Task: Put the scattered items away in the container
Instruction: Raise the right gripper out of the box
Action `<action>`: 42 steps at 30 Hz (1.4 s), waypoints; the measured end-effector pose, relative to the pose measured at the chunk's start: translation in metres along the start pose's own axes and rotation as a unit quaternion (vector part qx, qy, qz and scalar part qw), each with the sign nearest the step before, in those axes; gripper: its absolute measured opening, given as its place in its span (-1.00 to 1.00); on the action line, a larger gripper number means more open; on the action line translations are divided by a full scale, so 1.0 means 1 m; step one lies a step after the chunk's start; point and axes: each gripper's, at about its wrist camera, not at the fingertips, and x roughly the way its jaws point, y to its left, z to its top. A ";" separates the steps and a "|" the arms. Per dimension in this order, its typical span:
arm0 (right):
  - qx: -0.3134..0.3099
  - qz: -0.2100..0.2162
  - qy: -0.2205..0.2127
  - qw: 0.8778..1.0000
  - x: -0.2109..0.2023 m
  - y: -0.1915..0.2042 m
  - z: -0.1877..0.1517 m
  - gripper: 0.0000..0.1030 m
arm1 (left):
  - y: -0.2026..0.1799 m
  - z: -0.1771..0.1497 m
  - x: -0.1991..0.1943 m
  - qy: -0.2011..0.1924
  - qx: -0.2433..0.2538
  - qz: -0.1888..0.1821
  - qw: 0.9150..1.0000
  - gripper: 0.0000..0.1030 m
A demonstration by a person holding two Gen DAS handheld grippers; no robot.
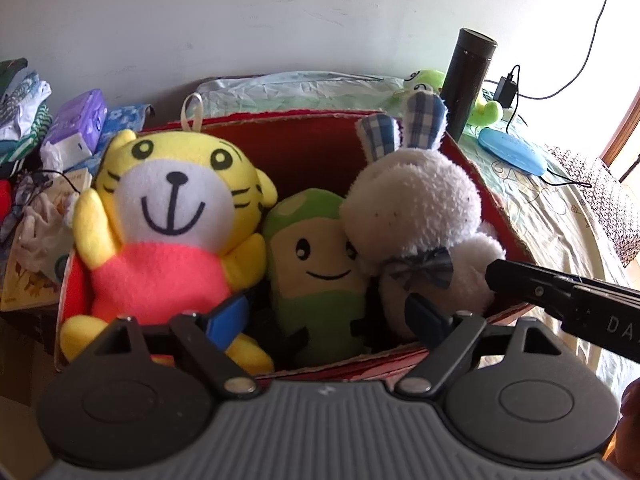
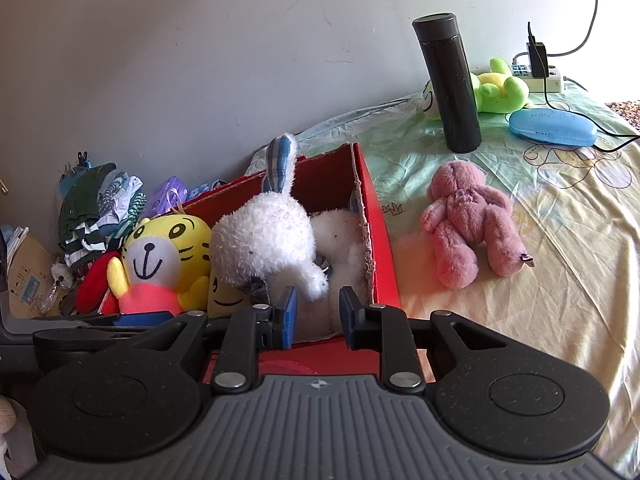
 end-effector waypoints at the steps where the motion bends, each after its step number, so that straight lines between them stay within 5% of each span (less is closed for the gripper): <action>1: -0.001 -0.001 -0.001 1.000 0.000 0.000 0.000 -0.55 | 0.001 0.000 -0.001 -0.001 -0.002 0.002 1.000 0.73; 14: -0.059 -0.019 -0.032 0.998 0.002 0.011 -0.012 -0.53 | 0.010 -0.004 -0.002 0.004 -0.039 0.023 0.999 0.86; 42: -0.133 0.094 0.025 0.986 0.007 -0.010 0.003 -0.52 | -0.028 -0.004 0.008 0.004 -0.059 0.147 0.987 0.93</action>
